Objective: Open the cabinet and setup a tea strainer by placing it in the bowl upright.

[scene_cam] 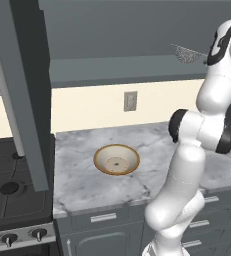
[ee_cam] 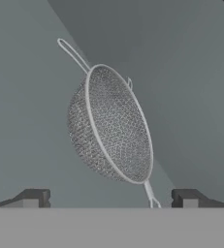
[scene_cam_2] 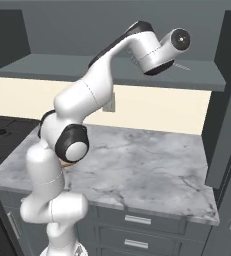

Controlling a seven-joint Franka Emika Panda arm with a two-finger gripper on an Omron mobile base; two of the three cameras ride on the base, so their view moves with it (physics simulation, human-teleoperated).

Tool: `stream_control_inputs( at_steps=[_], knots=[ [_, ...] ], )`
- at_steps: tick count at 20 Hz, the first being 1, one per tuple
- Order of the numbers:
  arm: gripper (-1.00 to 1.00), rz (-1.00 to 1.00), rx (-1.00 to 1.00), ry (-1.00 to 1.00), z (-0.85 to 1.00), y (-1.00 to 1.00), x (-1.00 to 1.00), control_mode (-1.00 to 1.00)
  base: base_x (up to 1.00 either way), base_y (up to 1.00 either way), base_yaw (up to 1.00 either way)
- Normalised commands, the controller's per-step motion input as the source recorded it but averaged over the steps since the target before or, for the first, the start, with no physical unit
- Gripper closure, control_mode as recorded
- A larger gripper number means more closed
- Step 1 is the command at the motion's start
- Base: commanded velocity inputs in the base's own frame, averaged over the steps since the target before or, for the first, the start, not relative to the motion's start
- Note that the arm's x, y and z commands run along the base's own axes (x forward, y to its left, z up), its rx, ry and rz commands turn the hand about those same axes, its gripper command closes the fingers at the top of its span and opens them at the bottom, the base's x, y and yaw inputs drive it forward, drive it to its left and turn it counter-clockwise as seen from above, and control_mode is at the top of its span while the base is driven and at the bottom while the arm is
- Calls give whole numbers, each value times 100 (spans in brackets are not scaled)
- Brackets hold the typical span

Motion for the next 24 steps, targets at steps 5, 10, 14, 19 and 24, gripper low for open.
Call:
stream_control_inputs(
  at_steps=[5,10,14,19,24],
  knots=[
    [-100,0,0,0,0,0,15,-100,0,0,0],
    [-100,5,0,0,0,0,5,-100,0,0,0],
    [-100,7,0,1,0,7,0,-100,0,0,0],
    [-100,1,0,0,-3,13,6,-100,0,0,0],
    [-100,1,0,5,-3,22,10,-100,0,0,0]
  ],
)
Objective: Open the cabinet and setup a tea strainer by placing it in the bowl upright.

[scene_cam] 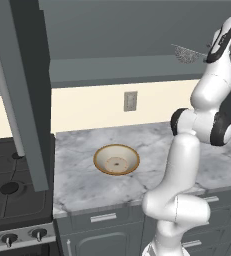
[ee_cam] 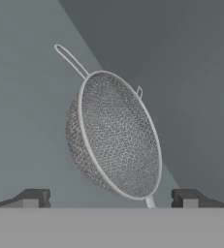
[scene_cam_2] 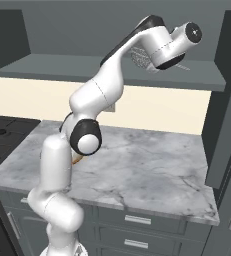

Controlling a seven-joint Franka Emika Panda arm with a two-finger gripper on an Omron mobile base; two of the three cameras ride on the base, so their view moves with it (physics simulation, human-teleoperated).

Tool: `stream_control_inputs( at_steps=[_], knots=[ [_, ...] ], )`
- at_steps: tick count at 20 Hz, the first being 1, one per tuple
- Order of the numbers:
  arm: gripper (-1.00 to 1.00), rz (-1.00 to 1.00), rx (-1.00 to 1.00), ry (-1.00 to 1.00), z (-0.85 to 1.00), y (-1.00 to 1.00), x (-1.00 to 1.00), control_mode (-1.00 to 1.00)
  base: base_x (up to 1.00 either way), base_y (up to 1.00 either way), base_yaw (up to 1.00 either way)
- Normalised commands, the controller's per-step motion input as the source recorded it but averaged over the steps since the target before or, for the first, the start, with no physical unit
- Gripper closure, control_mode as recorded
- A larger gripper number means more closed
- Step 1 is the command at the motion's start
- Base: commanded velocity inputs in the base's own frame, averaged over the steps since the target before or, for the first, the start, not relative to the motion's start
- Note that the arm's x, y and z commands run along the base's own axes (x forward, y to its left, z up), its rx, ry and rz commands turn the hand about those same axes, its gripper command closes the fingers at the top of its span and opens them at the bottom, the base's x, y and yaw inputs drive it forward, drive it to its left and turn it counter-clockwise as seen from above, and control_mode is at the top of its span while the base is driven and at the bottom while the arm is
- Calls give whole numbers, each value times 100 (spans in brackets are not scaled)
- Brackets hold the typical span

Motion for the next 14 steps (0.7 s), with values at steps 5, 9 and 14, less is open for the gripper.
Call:
stream_control_inputs(
  at_steps=[5,9,14],
  knots=[
    [-100,-3,0,9,-18,16,12,-100,0,0,0],
    [-100,-2,2,0,-1,8,8,-100,0,0,0],
    [-100,-2,2,0,0,0,22,-100,0,0,0]
  ],
)
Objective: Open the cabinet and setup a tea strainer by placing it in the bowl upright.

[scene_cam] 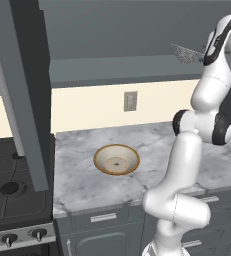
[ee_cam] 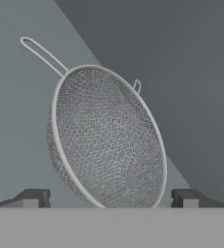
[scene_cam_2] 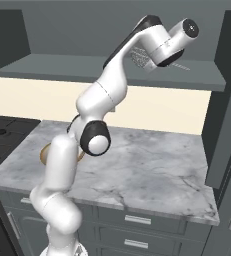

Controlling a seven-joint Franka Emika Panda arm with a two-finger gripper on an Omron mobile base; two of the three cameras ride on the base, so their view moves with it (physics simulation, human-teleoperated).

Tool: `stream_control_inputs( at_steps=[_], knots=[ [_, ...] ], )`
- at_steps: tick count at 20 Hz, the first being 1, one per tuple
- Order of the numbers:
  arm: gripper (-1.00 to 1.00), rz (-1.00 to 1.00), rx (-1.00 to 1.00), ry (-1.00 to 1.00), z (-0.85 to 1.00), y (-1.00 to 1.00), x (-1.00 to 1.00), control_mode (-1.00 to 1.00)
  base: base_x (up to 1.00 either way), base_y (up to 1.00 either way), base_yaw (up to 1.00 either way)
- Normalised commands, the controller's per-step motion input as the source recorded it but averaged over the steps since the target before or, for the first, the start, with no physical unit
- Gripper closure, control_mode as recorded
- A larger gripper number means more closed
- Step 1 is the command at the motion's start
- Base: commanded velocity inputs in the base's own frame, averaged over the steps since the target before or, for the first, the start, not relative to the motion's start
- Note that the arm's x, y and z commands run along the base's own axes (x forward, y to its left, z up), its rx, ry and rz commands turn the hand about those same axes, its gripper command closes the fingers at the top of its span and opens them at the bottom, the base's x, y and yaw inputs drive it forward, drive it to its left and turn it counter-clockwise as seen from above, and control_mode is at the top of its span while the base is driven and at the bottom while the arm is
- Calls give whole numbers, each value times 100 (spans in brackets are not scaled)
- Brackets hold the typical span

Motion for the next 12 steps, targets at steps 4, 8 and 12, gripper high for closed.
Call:
stream_control_inputs(
  at_steps=[4,8,12],
  knots=[
    [-100,0,3,0,-5,1,20,-100,0,0,0],
    [-100,0,5,0,0,11,3,-100,0,0,0],
    [-100,0,5,0,0,12,3,-100,0,0,0]
  ],
)
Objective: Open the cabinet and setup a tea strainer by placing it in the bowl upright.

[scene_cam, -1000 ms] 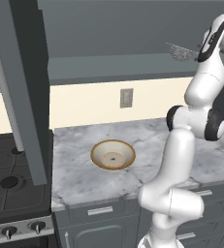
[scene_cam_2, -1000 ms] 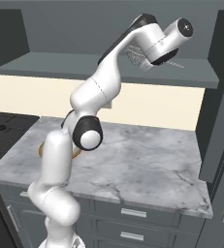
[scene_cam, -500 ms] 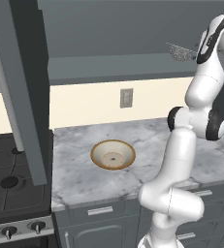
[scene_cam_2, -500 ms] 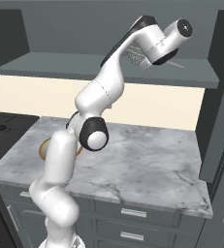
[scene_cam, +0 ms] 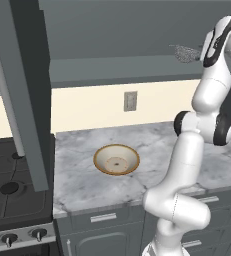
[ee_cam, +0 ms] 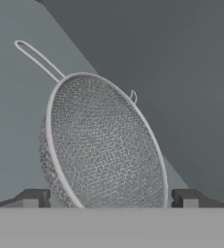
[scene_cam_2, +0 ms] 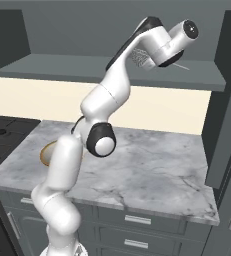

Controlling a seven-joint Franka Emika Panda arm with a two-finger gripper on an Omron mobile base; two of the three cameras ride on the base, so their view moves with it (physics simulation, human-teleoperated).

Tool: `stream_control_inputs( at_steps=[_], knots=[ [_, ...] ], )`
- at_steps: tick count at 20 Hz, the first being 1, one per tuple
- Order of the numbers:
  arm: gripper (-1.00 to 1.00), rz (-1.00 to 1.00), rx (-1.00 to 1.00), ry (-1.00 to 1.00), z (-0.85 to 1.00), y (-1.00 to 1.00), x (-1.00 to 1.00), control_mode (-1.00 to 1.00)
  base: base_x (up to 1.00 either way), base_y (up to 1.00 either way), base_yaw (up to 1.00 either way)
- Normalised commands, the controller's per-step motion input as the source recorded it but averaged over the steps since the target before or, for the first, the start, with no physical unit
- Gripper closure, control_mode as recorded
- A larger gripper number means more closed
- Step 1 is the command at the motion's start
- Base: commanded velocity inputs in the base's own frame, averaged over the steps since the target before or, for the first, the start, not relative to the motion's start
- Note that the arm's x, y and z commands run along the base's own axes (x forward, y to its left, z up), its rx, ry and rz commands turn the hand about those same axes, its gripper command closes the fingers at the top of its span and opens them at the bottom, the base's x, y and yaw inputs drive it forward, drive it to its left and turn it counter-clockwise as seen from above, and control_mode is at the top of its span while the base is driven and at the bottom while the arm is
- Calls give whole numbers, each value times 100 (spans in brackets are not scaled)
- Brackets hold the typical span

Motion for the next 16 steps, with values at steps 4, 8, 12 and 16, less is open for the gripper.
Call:
stream_control_inputs(
  at_steps=[4,8,12,16],
  knots=[
    [-100,2,1,0,-7,23,1,-100,0,0,0],
    [-100,2,0,0,-10,29,0,-100,0,0,0],
    [100,2,0,0,-11,35,0,-100,0,0,0],
    [100,2,0,0,-9,32,0,-100,0,0,0]
  ],
)
